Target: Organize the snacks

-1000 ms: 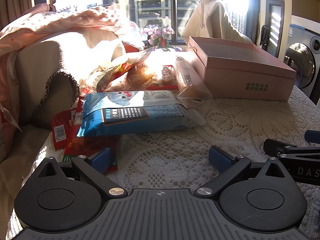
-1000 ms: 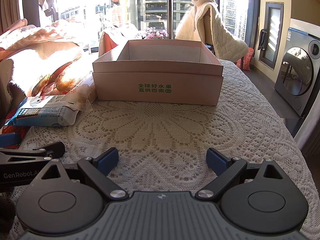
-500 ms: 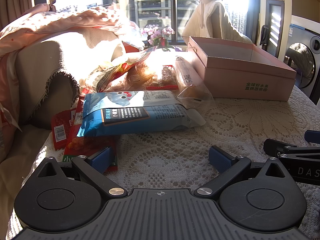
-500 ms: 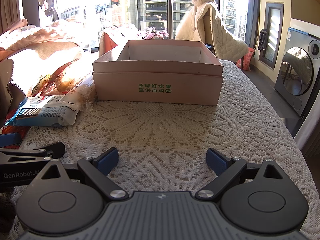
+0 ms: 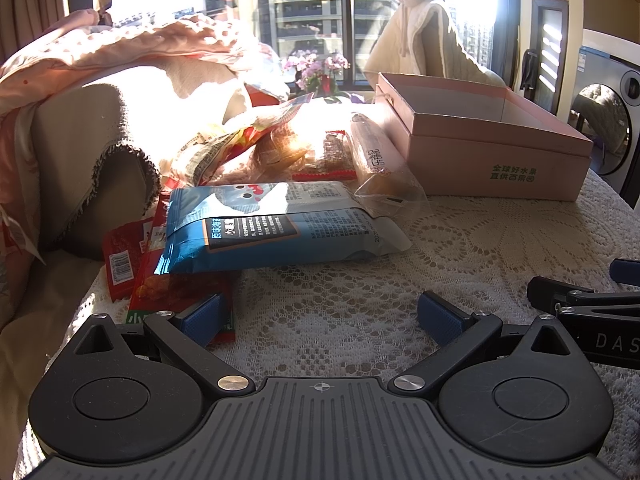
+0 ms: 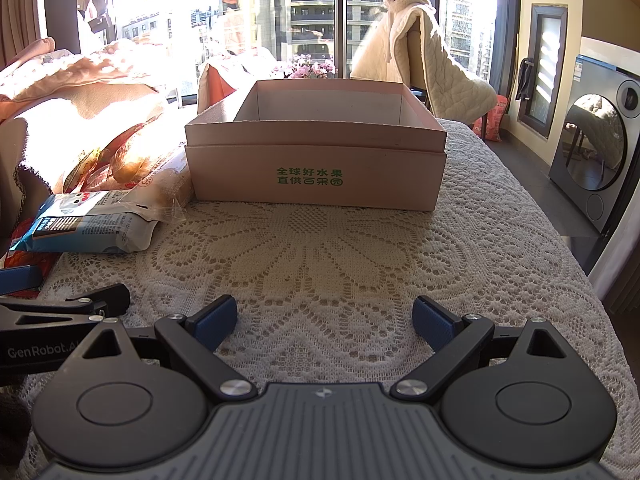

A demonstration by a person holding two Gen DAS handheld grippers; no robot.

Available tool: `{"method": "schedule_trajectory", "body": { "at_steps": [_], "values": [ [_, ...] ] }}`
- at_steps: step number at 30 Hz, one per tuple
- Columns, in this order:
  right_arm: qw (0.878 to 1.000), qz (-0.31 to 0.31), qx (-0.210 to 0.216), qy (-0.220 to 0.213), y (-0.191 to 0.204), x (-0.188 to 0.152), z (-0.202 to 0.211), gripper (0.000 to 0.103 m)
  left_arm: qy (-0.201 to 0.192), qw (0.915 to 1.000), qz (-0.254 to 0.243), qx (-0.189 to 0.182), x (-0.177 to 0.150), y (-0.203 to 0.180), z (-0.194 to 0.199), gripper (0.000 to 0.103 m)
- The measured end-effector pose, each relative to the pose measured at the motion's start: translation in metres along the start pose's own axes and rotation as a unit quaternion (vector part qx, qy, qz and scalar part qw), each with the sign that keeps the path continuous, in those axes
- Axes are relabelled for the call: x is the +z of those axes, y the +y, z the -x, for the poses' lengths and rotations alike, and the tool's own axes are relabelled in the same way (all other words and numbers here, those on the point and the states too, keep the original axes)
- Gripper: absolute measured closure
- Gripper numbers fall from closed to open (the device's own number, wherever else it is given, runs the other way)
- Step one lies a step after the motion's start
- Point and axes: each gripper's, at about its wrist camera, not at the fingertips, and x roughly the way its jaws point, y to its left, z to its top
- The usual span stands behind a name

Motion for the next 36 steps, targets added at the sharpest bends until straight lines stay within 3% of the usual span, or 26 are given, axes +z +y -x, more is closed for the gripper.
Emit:
{"method": "schedule_trajectory", "body": {
  "at_steps": [27,31,34,36],
  "values": [
    [1.0,0.008,0.005,0.004,-0.001,0.0,0.001,0.008,-0.002,0.9999,0.005,-0.009,0.001,0.003,0.002,0.0],
    [0.997,0.047,0.046,0.048,-0.006,0.007,0.003,0.008,0.008,0.9972,0.007,-0.074,0.015,0.023,0.025,0.0],
    [0.99,0.062,0.076,0.101,-0.016,0.02,-0.002,0.007,-0.021,0.9955,0.003,-0.093,0.037,0.047,0.048,0.0],
    [0.986,0.065,0.07,0.133,-0.012,0.029,-0.006,0.007,-0.025,0.9949,0.015,-0.097,0.055,0.068,0.051,0.0]
  ]
}}
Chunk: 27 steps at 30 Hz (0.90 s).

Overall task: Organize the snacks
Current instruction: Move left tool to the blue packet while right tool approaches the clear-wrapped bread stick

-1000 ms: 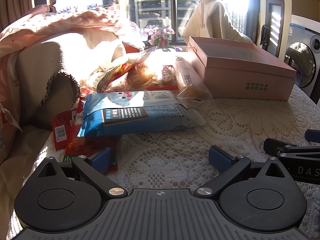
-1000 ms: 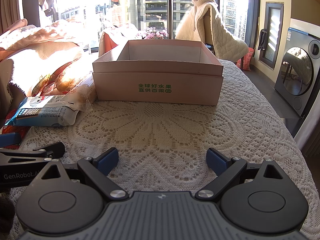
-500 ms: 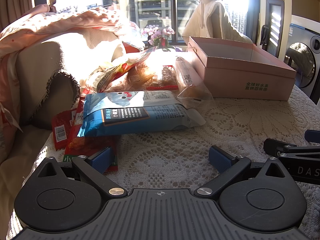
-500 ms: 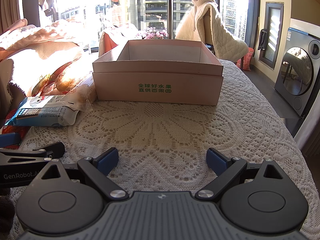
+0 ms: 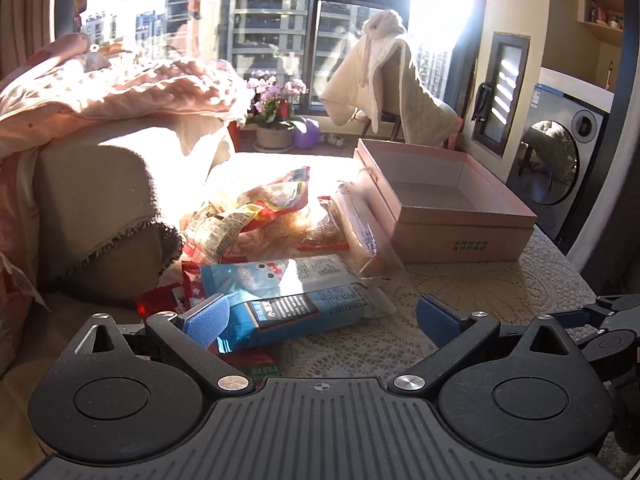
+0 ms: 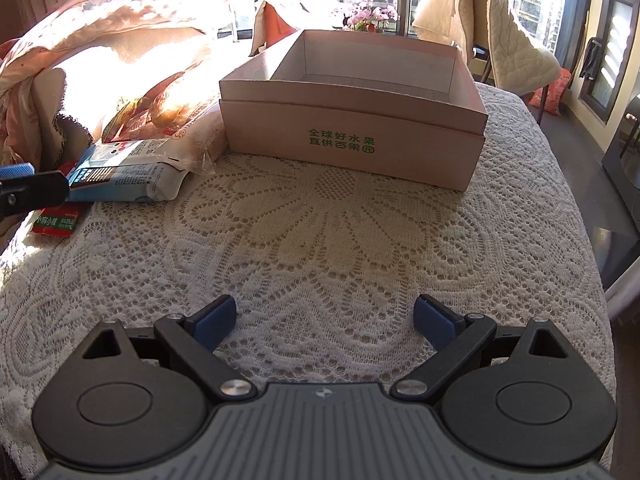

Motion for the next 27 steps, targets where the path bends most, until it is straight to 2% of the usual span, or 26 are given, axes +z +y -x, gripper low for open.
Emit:
{"method": "schedule_trajectory", "body": {
  "at_steps": [3,6,8,9,11,13,15,17,19,21,22,23,27],
  "values": [
    [1.0,0.0,-0.011,0.019,0.006,0.006,-0.004,0.003,0.009,0.9995,0.009,0.029,0.014,0.032,-0.01,0.0],
    [1.0,0.01,-0.005,0.011,0.005,0.008,-0.006,0.003,0.017,0.9976,0.039,0.054,0.01,0.066,-0.008,0.0],
    [1.0,0.02,0.008,-0.01,0.008,0.012,-0.004,0.013,0.025,0.9962,0.057,0.061,0.005,0.083,-0.004,0.0],
    [0.999,0.018,0.019,-0.023,0.01,0.018,-0.004,0.014,0.029,0.996,0.058,0.062,0.003,0.086,-0.004,0.0],
    [0.997,-0.012,0.053,-0.049,0.012,0.033,-0.004,0.015,0.038,0.9961,0.051,0.061,-0.003,0.086,-0.005,0.0],
    [0.993,-0.039,0.084,-0.065,0.017,0.052,-0.009,0.015,0.044,0.9972,0.043,0.042,-0.01,0.078,-0.005,0.0],
    [0.991,-0.048,0.097,-0.076,0.03,0.071,-0.017,0.015,0.046,0.9979,0.037,0.026,-0.014,0.066,-0.006,0.0],
    [0.989,-0.048,0.118,-0.072,0.051,0.091,-0.03,0.015,0.042,0.9986,0.018,0.025,-0.017,0.051,-0.008,0.0],
    [0.991,-0.034,0.109,-0.068,0.072,0.105,-0.047,0.016,0.034,0.9989,-0.008,0.031,-0.019,0.039,-0.009,0.0],
    [0.994,-0.036,0.1,-0.041,0.083,0.114,-0.066,0.026,0.029,0.9988,-0.02,0.034,-0.017,0.034,-0.011,0.0],
    [0.994,-0.035,0.097,-0.023,0.084,0.116,-0.073,0.043,0.03,0.9989,-0.016,0.034,-0.015,0.035,-0.013,0.0],
    [0.994,-0.032,0.1,-0.023,0.083,0.113,-0.077,0.047,0.029,0.999,-0.006,0.034,-0.013,0.037,-0.015,0.0],
    [0.995,-0.002,0.096,-0.024,0.063,0.092,-0.05,0.062,0.03,0.9977,0.042,0.043,-0.006,0.05,-0.027,0.001]
  ]
}}
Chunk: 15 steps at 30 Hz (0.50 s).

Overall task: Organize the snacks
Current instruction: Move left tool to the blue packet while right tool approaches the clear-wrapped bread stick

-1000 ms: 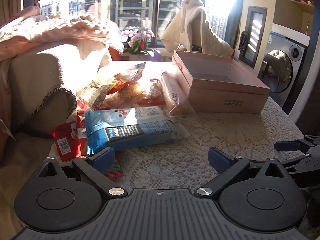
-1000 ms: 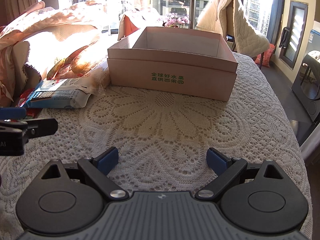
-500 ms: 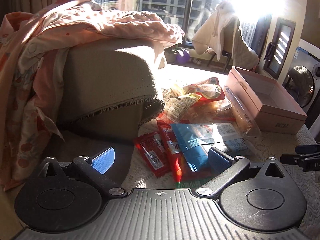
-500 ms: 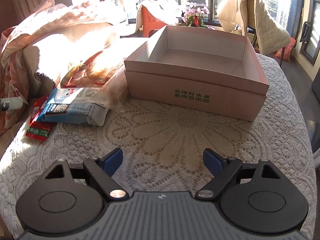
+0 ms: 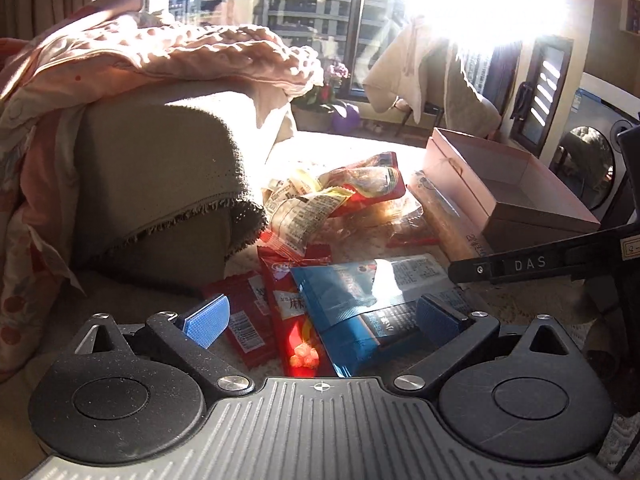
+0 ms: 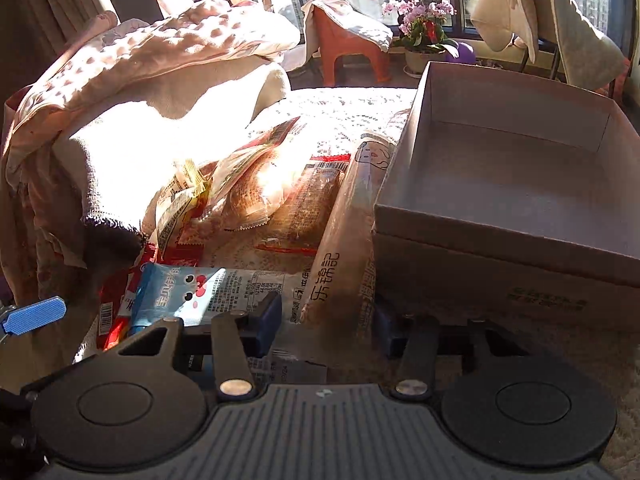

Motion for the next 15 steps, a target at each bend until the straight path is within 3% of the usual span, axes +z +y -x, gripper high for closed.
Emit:
{"method": "schedule_trajectory", "body": {
  "at_steps": [3,7,9,12,15],
  "values": [
    [1.0,0.011,-0.011,0.008,-0.014,-0.017,0.022,0.063,0.019,0.9991,0.016,-0.034,0.005,-0.01,-0.016,0.002],
    [0.999,0.027,-0.015,0.009,-0.033,-0.035,0.047,0.061,0.058,0.9896,0.016,-0.131,0.009,-0.04,-0.032,0.006],
    [0.999,0.041,-0.029,-0.005,-0.038,-0.041,0.056,0.054,0.051,0.987,-0.005,-0.152,0.014,-0.053,-0.027,0.018],
    [0.998,0.057,-0.02,-0.027,-0.045,-0.044,0.069,0.05,0.034,0.9893,-0.052,-0.132,0.019,-0.061,-0.019,0.022],
    [0.999,0.025,-0.006,-0.044,-0.055,-0.029,0.072,0.041,0.043,0.9902,-0.089,-0.098,0.018,-0.058,-0.02,0.022]
  ]
}}
